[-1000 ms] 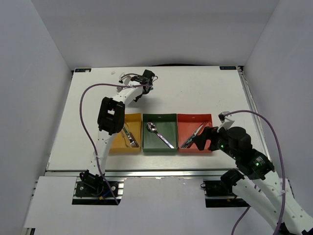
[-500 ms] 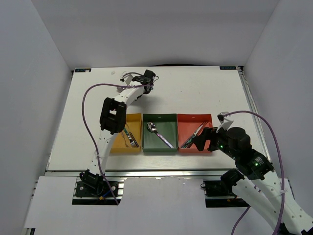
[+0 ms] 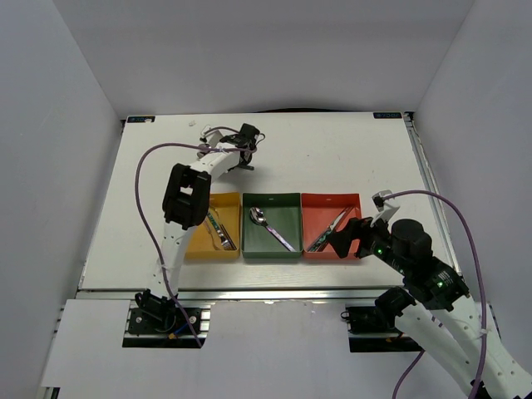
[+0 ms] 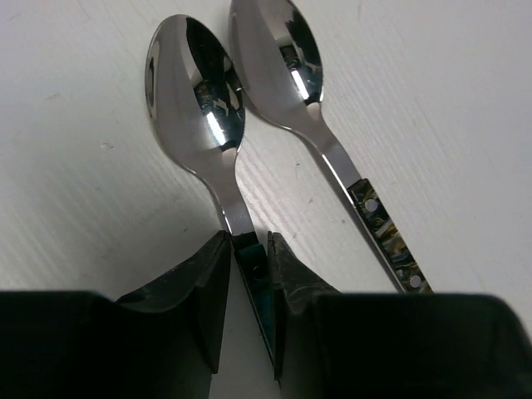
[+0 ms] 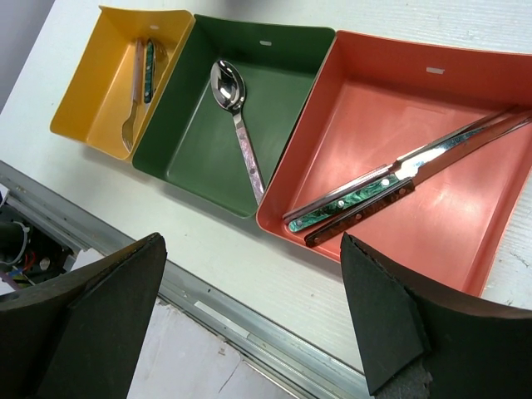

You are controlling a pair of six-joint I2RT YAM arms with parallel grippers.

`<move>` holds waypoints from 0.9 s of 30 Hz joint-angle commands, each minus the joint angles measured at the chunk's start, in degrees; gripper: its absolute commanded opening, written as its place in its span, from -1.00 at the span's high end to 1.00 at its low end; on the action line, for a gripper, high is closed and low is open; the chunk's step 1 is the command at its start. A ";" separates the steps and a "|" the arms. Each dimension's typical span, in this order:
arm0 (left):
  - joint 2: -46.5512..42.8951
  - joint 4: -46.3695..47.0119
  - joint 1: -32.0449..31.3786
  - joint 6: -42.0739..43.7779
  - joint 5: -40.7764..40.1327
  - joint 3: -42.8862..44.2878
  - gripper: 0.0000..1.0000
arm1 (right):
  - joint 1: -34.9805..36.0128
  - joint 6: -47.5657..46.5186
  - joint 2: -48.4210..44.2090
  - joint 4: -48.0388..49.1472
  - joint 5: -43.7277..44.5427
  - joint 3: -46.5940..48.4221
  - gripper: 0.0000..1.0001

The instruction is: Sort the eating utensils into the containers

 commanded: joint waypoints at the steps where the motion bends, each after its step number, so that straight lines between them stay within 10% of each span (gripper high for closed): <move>1: -0.02 -4.58 1.24 0.80 4.49 -7.69 0.31 | -0.09 -1.03 -0.90 2.66 -1.11 -0.50 -0.79; 6: -2.13 -2.99 2.38 0.80 5.64 -12.10 0.09 | 0.00 -1.03 -1.25 2.48 -1.20 -0.50 -0.79; 17: -4.50 1.40 4.58 3.70 9.24 -16.50 0.97 | 0.00 -0.77 -1.25 2.31 -0.94 -0.42 -0.79; 27: -15.65 6.76 5.29 3.09 5.64 -22.30 1.00 | 0.00 -0.77 -0.55 2.22 -0.76 -0.59 -0.79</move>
